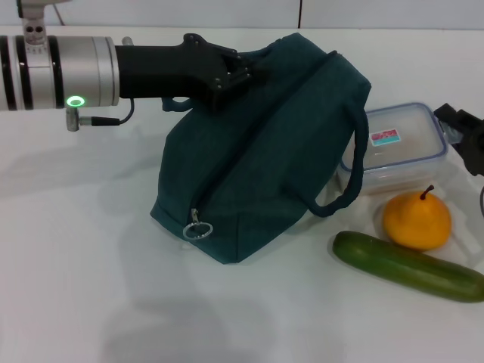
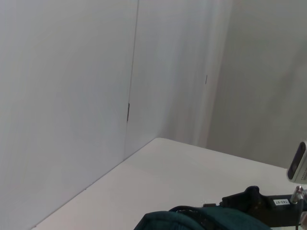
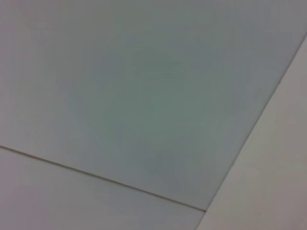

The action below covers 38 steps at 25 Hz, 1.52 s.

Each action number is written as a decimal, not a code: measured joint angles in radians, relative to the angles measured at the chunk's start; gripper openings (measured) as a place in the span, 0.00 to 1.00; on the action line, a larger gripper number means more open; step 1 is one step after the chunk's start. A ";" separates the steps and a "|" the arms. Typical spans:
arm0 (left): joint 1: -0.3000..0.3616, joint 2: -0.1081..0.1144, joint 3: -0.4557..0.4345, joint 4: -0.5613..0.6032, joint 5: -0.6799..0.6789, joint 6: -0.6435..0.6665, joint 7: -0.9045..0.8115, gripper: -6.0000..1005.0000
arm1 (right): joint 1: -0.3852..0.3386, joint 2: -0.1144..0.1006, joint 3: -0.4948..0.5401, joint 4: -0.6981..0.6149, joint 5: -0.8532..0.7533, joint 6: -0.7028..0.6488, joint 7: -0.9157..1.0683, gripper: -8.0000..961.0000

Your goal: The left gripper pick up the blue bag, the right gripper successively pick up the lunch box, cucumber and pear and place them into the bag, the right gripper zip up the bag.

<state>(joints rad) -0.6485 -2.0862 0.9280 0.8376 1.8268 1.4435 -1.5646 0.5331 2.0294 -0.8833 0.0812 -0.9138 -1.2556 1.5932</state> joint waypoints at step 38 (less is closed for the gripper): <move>0.003 -0.002 -0.003 -0.041 -0.081 -0.029 0.018 0.06 | -0.140 -0.015 0.001 -0.318 0.013 -0.327 -0.232 0.11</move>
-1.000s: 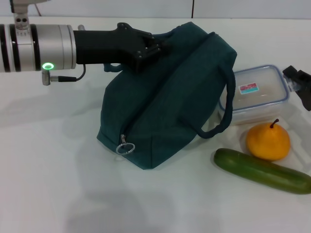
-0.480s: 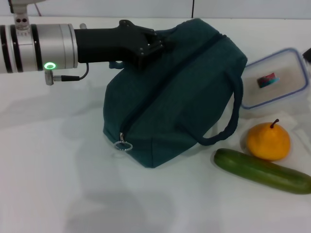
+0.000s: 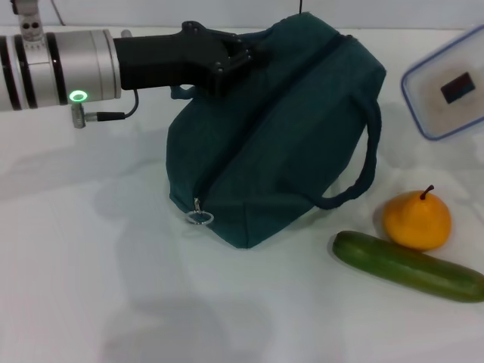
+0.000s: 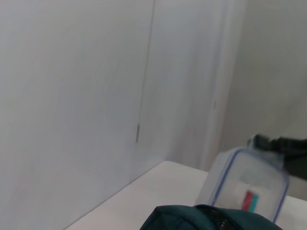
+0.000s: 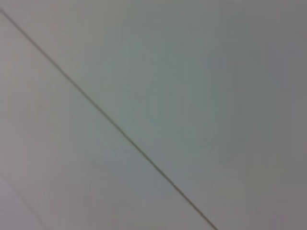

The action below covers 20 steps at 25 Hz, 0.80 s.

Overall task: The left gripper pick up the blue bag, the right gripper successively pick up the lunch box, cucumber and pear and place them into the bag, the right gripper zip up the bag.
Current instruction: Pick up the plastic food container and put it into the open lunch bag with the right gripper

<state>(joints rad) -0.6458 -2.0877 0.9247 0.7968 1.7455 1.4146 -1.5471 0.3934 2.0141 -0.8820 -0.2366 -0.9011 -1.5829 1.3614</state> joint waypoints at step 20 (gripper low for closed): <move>-0.012 0.000 0.030 -0.012 0.006 -0.033 -0.002 0.06 | 0.220 0.000 -0.011 -0.223 0.007 -0.066 0.253 0.11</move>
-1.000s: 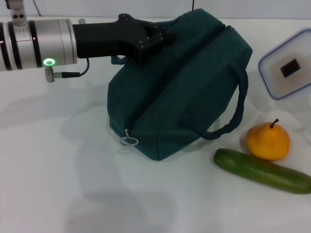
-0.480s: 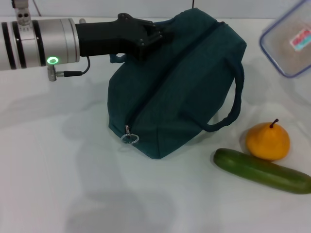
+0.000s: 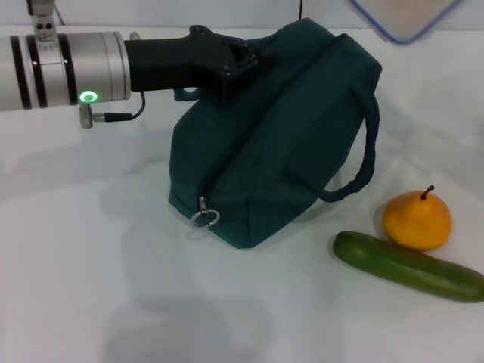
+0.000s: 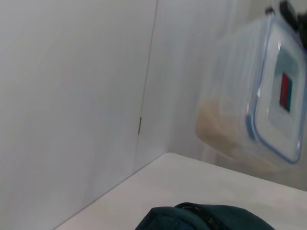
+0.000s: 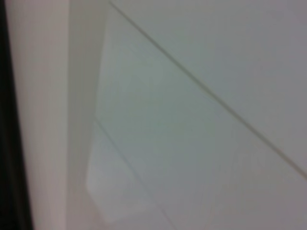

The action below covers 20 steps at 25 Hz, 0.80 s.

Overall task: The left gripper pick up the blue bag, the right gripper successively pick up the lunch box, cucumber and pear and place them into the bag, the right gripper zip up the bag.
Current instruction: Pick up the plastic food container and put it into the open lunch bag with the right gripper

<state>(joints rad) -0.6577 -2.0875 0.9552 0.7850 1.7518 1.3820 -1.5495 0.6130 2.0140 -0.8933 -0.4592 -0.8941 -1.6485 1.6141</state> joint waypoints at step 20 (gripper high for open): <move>-0.021 -0.001 0.014 0.000 -0.006 -0.045 0.000 0.06 | 0.008 0.001 -0.309 -0.003 -0.012 0.220 -0.167 0.16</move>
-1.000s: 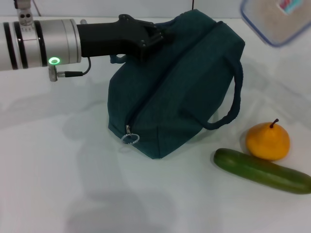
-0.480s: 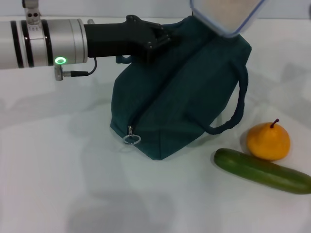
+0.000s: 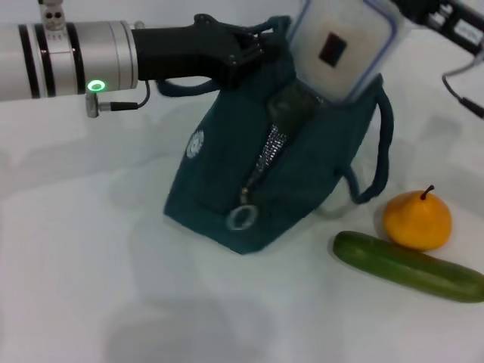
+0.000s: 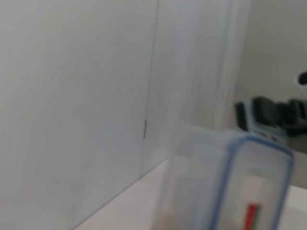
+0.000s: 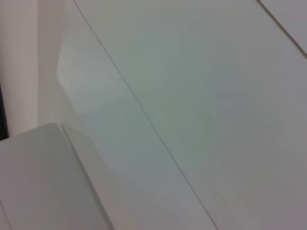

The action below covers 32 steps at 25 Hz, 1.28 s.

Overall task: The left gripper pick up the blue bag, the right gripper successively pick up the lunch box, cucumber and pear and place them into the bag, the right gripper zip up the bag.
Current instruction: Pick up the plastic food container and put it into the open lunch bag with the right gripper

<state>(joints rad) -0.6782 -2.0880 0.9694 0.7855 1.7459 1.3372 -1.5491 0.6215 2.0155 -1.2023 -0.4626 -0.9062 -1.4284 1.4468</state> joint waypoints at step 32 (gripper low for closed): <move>-0.037 0.001 0.002 -0.040 -0.003 -0.073 0.008 0.06 | -0.018 -0.001 -0.039 -0.068 -0.225 0.118 -0.031 0.23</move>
<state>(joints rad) -0.7154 -2.0875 0.9710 0.7455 1.7426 1.2639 -1.5412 0.6031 2.0140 -1.2410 -0.5309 -1.1309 -1.3102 1.4163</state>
